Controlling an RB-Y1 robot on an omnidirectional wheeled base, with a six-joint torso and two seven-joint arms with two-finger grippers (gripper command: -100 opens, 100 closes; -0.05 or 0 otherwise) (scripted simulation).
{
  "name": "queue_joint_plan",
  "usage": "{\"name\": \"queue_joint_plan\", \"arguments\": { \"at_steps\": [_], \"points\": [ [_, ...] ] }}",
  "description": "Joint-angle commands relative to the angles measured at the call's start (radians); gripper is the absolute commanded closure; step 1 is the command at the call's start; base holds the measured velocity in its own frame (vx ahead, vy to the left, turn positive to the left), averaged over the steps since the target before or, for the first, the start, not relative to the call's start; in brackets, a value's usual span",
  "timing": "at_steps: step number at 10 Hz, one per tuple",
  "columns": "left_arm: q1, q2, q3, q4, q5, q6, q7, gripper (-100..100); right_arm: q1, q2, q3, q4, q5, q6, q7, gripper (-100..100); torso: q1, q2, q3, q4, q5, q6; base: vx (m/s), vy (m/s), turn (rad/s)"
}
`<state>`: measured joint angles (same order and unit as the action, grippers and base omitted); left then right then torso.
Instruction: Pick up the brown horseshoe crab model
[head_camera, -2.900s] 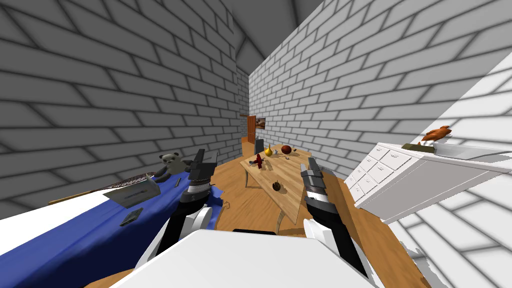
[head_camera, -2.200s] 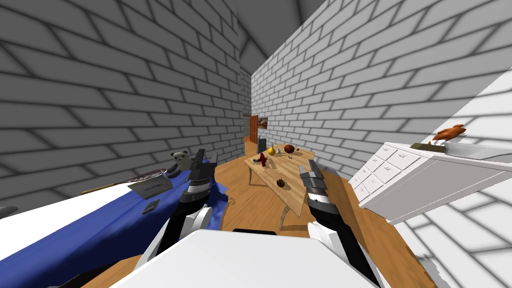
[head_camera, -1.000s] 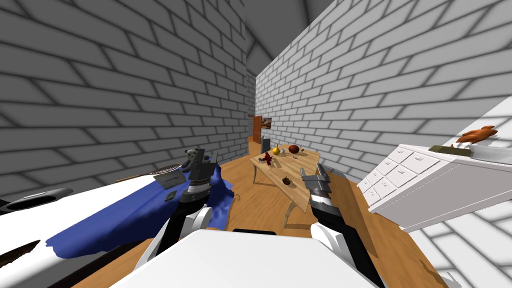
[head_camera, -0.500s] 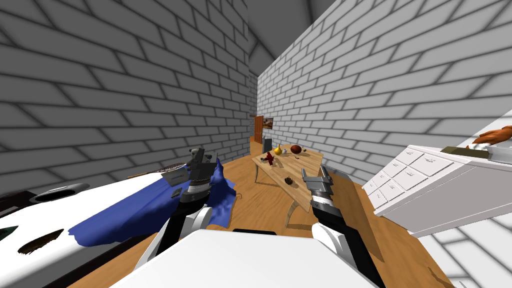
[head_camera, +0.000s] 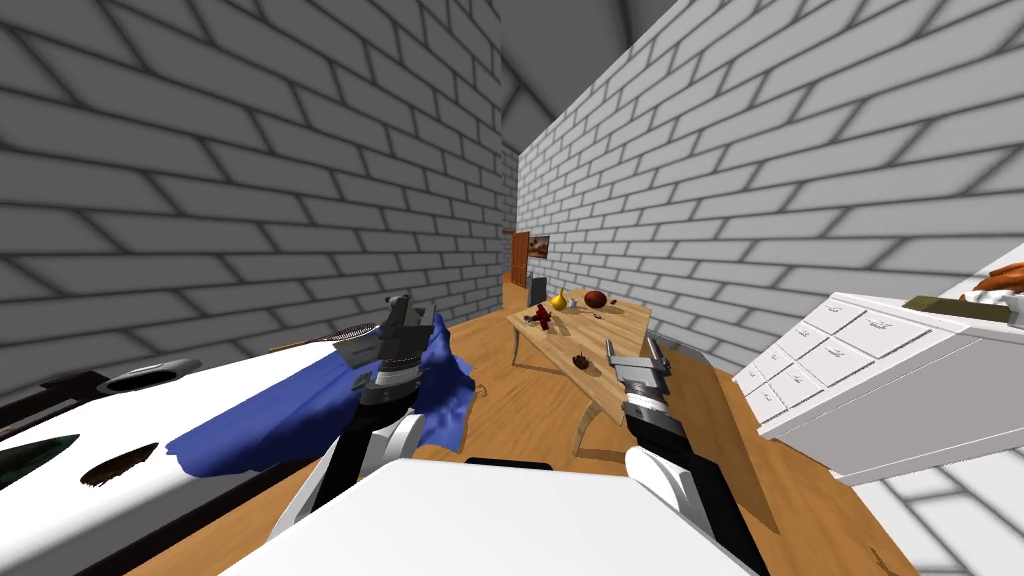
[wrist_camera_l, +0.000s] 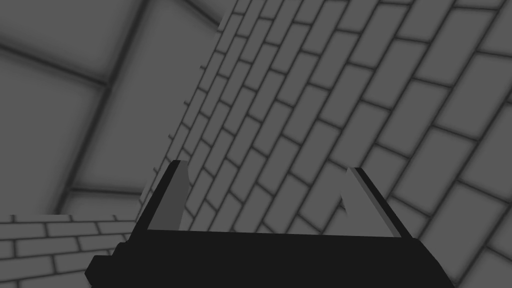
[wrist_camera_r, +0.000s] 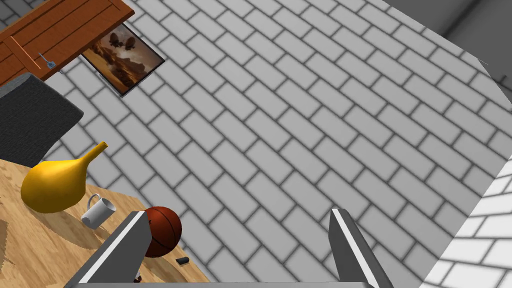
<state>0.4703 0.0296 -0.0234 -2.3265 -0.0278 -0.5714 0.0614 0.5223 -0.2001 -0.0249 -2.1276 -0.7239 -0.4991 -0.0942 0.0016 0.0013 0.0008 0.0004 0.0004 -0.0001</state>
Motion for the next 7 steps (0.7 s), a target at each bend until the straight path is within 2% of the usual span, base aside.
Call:
{"name": "queue_joint_plan", "arguments": {
  "at_steps": [1, 7],
  "points": [
    [0.000, 0.000, 0.000, 0.000, 0.000, 0.000, 0.000, 0, -0.004, 0.000, -0.002, 0.007, -0.050, -0.003, -0.010, -100, 0.000, 0.000, 0.000, 0.000, 0.000, 0.000, -0.020, 0.035, 0.046],
    [0.000, 0.000, 0.000, 0.000, 0.000, 0.000, 0.000, 0, -0.013, -0.003, -0.005, 0.050, -0.220, -0.030, -0.054, -100, -0.001, 0.000, 0.000, 0.000, 0.000, 0.000, -0.017, 0.022, 0.038]
  ]
}}
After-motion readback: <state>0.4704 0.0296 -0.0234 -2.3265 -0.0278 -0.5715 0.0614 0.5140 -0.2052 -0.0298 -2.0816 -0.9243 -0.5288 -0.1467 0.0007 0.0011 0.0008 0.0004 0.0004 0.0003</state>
